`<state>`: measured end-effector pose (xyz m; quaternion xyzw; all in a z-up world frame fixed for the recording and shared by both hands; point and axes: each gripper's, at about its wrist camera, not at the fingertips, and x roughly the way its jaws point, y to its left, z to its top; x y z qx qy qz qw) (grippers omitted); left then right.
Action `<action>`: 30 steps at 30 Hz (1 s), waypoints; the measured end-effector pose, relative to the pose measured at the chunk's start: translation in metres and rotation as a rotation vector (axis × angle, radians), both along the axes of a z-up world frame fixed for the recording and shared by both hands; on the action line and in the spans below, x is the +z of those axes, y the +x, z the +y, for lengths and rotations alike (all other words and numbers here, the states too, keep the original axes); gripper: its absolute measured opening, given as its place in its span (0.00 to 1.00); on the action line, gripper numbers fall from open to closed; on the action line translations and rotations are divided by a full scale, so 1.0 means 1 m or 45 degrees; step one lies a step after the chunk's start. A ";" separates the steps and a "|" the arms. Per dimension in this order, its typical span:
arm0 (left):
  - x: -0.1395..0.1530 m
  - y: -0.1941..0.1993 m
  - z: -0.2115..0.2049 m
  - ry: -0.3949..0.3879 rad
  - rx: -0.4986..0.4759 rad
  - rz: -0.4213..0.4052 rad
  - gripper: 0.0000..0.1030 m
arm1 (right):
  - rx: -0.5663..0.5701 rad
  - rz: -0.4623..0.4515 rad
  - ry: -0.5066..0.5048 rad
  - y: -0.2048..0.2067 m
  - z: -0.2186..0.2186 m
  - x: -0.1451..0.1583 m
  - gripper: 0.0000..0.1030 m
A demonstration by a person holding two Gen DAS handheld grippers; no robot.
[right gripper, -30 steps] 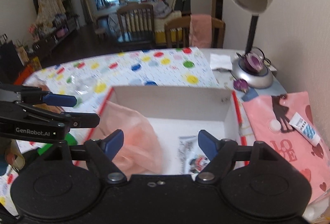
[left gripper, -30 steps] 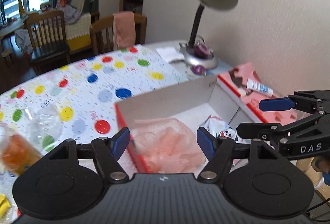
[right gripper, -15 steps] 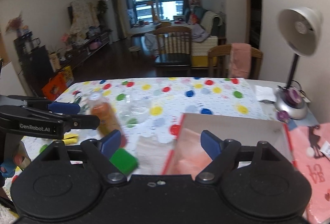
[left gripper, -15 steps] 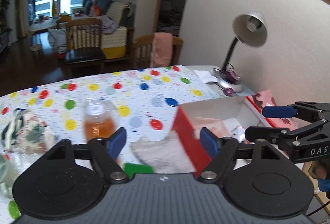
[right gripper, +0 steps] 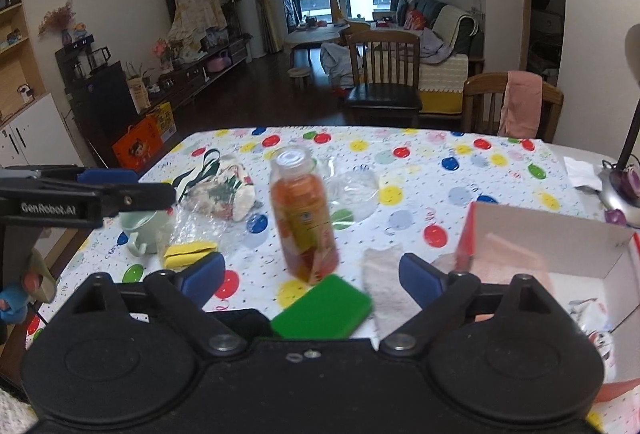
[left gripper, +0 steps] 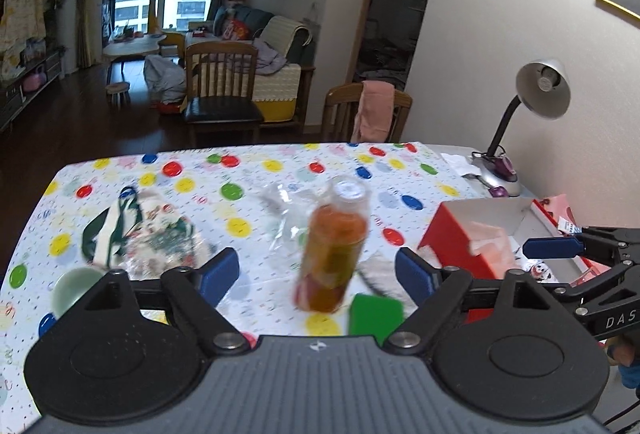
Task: Organize soft objects
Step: 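Move both grippers back over the table toward the sponges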
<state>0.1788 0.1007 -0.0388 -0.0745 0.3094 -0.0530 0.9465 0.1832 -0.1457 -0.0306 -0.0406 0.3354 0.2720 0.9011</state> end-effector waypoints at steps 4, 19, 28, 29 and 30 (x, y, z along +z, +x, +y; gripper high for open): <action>-0.012 -0.007 0.023 -0.029 -0.004 0.000 0.96 | -0.019 0.035 0.006 0.000 0.017 -0.014 0.93; -0.074 0.004 0.075 0.052 -0.046 0.054 1.00 | -0.180 0.141 -0.042 0.016 0.060 -0.064 0.93; -0.110 0.030 0.082 0.173 -0.088 0.132 1.00 | -0.234 0.197 -0.120 0.030 0.081 -0.095 0.93; -0.113 0.033 0.081 0.190 -0.089 0.134 1.00 | -0.239 0.205 -0.121 0.032 0.082 -0.098 0.93; -0.116 0.036 0.080 0.209 -0.092 0.139 1.00 | -0.243 0.211 -0.124 0.033 0.083 -0.100 0.93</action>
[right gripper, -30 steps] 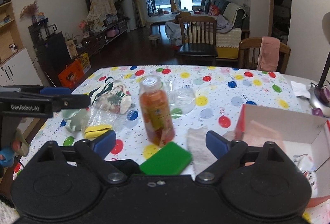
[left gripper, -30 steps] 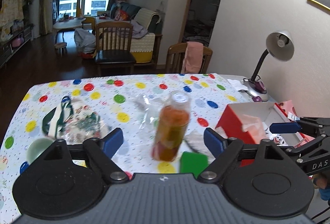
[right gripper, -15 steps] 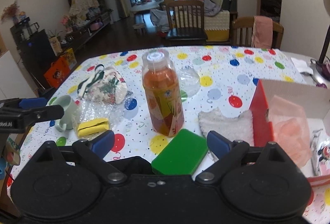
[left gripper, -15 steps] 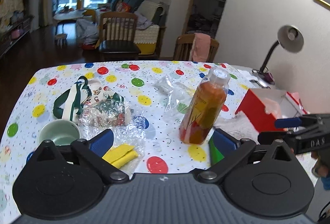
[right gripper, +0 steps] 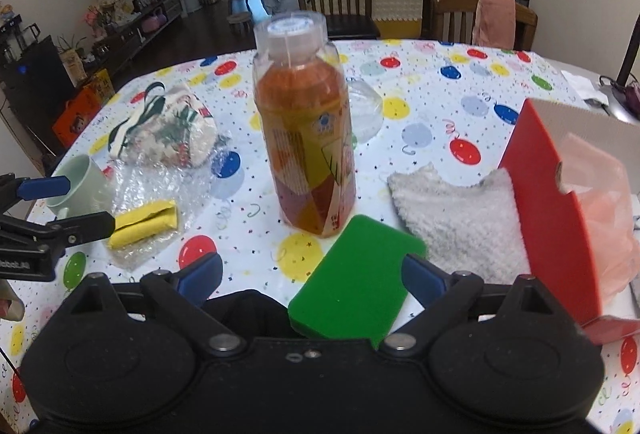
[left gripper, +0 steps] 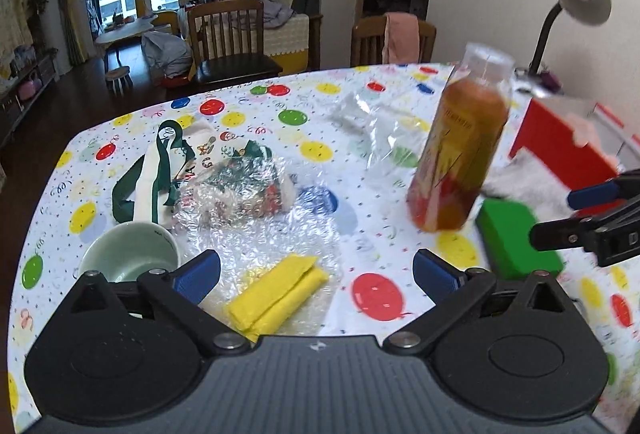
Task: Organize soft objects
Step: 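Move both grippers back over the table toward the sponges, then grasp the yellow sponge cloth with the left gripper while the right gripper grasps the green sponge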
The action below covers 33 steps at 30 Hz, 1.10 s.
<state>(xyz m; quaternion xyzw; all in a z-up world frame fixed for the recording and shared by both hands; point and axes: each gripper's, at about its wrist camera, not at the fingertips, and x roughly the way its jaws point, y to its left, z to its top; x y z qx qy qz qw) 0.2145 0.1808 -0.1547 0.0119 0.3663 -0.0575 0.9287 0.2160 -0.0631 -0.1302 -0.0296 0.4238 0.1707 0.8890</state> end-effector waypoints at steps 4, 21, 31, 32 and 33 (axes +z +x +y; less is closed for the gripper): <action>-0.009 0.010 -0.005 0.076 -0.050 -0.001 1.00 | -0.014 0.025 -0.008 0.005 0.002 -0.007 0.92; -0.038 0.058 -0.002 0.153 -0.077 0.257 0.56 | -0.099 0.109 -0.015 0.023 0.002 -0.026 0.89; -0.050 0.059 0.000 0.165 -0.093 0.320 0.54 | -0.144 0.160 -0.007 0.034 0.004 -0.035 0.88; -0.050 0.059 0.000 0.167 -0.090 0.320 0.54 | -0.148 0.163 -0.011 0.035 0.005 -0.036 0.88; -0.050 0.059 0.000 0.170 -0.089 0.320 0.54 | -0.153 0.167 -0.018 0.035 0.005 -0.037 0.88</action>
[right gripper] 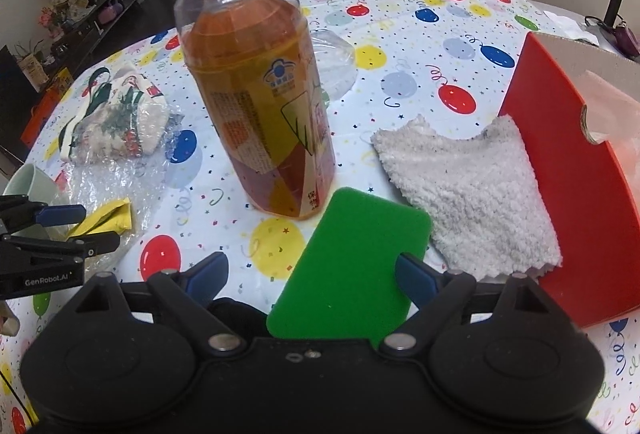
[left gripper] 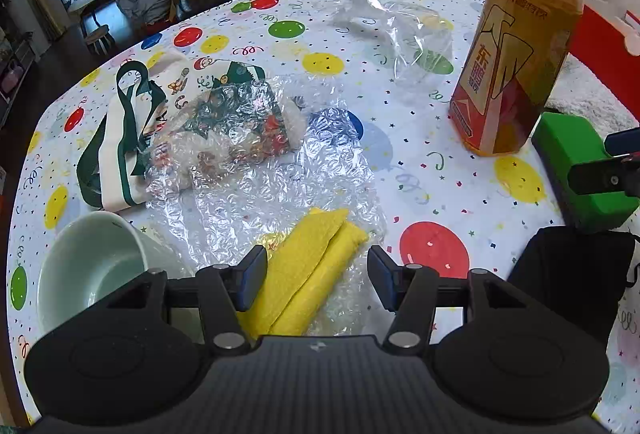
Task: Organize soft objects
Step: 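Grasp the yellow sponge cloth with the left gripper while the right gripper grasps the green sponge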
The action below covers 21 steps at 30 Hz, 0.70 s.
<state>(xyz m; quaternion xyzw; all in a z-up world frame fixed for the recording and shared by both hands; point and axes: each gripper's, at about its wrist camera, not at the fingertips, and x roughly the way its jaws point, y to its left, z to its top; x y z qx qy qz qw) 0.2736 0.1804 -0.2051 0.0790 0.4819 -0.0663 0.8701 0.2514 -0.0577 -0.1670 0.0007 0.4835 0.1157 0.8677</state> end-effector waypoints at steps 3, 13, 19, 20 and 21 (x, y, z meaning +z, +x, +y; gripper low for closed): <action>-0.001 -0.001 -0.002 0.044 -0.001 -0.012 0.44 | -0.004 0.009 -0.024 0.001 0.002 -0.003 0.88; 0.003 -0.007 -0.006 0.049 -0.058 -0.059 0.19 | -0.005 -0.003 -0.079 0.000 0.003 -0.004 0.71; 0.007 -0.005 -0.004 0.011 -0.074 -0.027 0.16 | -0.016 0.000 -0.078 0.000 -0.006 -0.003 0.59; 0.007 -0.005 -0.003 0.012 -0.073 -0.022 0.16 | -0.014 0.003 -0.073 0.000 -0.007 -0.003 0.62; 0.008 -0.006 -0.003 0.001 -0.075 -0.016 0.16 | -0.008 0.006 -0.067 0.000 -0.007 -0.003 0.66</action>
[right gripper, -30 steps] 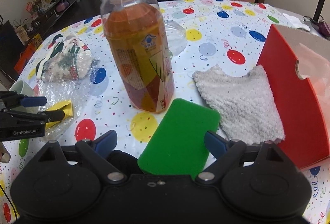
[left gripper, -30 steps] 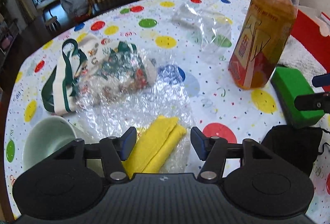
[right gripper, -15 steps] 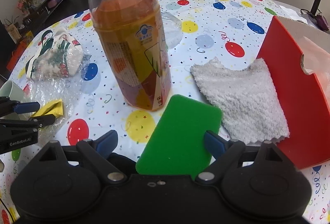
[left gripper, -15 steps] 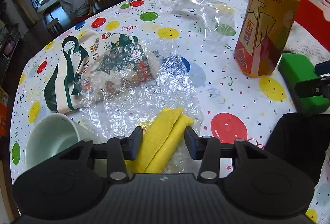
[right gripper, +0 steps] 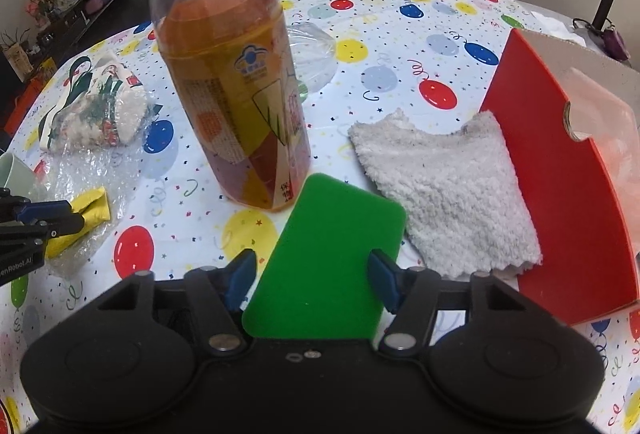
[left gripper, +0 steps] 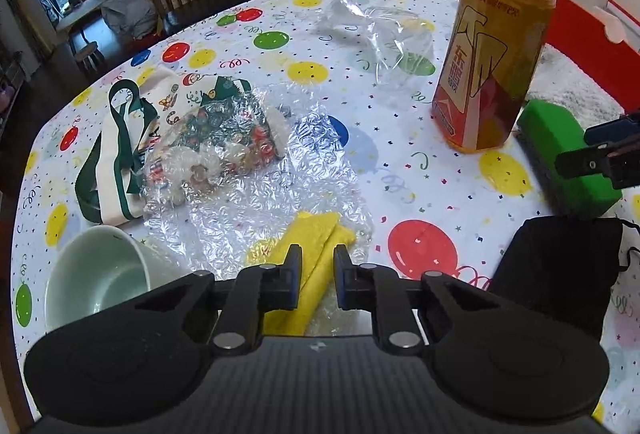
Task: Organize soft objects
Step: 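Grasp the yellow sponge cloth with the left gripper while the right gripper grasps the green sponge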
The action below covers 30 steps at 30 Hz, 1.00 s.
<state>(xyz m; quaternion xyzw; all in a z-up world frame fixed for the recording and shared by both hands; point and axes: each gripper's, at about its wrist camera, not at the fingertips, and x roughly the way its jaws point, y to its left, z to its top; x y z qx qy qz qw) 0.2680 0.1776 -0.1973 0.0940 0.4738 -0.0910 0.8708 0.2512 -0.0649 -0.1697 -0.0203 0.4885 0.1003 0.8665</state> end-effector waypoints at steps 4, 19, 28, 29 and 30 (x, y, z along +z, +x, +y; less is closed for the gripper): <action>0.001 0.003 0.001 -0.030 0.003 0.028 0.18 | 0.009 0.000 0.026 -0.003 -0.001 -0.001 0.72; -0.002 0.021 -0.014 0.087 -0.053 0.100 0.70 | 0.044 0.000 0.081 -0.003 -0.006 -0.001 0.78; -0.012 0.031 -0.013 0.148 -0.044 0.176 0.68 | 0.052 0.000 0.104 -0.001 -0.008 -0.002 0.78; -0.015 0.030 -0.015 0.168 -0.058 0.184 0.67 | 0.052 0.000 0.104 0.000 -0.008 -0.002 0.79; -0.016 0.030 -0.016 0.169 -0.062 0.187 0.66 | 0.052 -0.001 0.105 0.000 -0.007 -0.002 0.79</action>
